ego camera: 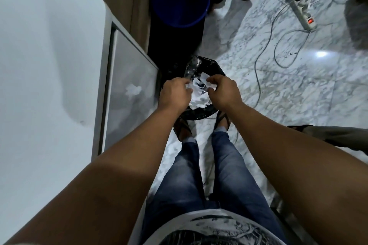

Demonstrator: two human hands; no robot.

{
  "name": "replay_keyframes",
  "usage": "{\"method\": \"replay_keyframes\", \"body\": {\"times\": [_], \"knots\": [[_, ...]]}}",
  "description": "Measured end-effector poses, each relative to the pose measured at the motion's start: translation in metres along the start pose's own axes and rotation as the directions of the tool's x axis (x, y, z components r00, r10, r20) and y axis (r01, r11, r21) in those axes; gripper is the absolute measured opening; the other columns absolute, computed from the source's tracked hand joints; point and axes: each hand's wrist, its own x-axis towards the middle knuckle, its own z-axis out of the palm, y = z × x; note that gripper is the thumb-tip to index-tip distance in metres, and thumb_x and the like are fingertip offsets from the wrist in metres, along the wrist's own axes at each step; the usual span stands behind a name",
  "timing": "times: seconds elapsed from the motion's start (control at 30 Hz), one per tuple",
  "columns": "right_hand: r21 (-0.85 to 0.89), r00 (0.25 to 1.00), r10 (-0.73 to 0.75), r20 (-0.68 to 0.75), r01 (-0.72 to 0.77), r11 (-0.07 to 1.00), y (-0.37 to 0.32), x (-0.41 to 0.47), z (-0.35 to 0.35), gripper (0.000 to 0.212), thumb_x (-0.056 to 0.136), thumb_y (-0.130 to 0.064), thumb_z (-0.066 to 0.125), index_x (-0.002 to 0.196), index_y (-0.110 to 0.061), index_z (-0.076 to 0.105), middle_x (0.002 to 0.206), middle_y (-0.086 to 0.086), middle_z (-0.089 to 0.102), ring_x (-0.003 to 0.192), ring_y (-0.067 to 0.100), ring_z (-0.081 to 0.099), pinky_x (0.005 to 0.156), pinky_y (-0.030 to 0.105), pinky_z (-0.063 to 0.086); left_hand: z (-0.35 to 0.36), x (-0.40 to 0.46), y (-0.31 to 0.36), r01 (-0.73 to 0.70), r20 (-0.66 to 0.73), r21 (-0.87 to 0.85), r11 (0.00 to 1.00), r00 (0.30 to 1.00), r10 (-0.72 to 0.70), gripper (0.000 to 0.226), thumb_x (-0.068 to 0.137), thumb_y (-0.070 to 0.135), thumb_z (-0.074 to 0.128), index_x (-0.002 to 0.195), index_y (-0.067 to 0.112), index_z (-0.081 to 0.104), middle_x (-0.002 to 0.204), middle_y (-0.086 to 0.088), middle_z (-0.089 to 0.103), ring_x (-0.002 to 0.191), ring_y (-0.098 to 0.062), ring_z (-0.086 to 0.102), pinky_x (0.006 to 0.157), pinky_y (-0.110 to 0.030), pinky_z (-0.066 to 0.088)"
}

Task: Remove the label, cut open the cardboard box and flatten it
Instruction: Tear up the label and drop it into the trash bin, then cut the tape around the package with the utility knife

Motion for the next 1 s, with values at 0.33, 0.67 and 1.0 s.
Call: {"method": "replay_keyframes", "body": {"times": [0.33, 0.67, 1.0], "knots": [[0.011, 0.996, 0.003, 0.084, -0.004, 1.0, 0.001, -0.013, -0.004, 0.036, 0.089, -0.01, 0.057, 0.124, -0.016, 0.064, 0.124, 0.003, 0.068, 0.114, 0.02, 0.061, 0.09, 0.024, 0.044, -0.008, -0.018, 0.008, 0.027, 0.003, -0.046, 0.999, 1.0, -0.027, 0.032, 0.094, 0.031, 0.057, 0.122, 0.025, 0.071, 0.122, 0.0, 0.071, 0.109, -0.023, 0.065, 0.092, -0.038, 0.055], [0.013, 0.981, -0.192, 0.018, 0.192, 0.981, -0.05, -0.044, -0.043, 0.031, 0.09, -0.013, 0.058, 0.12, -0.014, 0.066, 0.117, 0.005, 0.071, 0.104, 0.024, 0.067, 0.09, 0.033, 0.053, -0.061, -0.067, 0.028, 0.009, -0.16, -0.131, 0.991, 0.987, -0.03, 0.028, 0.094, 0.03, 0.058, 0.117, 0.022, 0.072, 0.117, -0.003, 0.073, 0.107, -0.024, 0.067, 0.092, -0.034, 0.054], [-0.039, 0.852, -0.523, 0.035, 0.524, 0.851, -0.136, -0.065, -0.092, 0.033, 0.092, -0.015, 0.057, 0.123, -0.017, 0.065, 0.123, 0.001, 0.068, 0.111, 0.016, 0.063, 0.088, 0.024, 0.047, -0.124, -0.132, 0.055, -0.04, -0.456, -0.266, 0.963, 0.886, -0.089, 0.028, 0.096, 0.031, 0.058, 0.12, 0.023, 0.071, 0.12, 0.004, 0.072, 0.109, -0.016, 0.066, 0.092, -0.028, 0.05]]}}
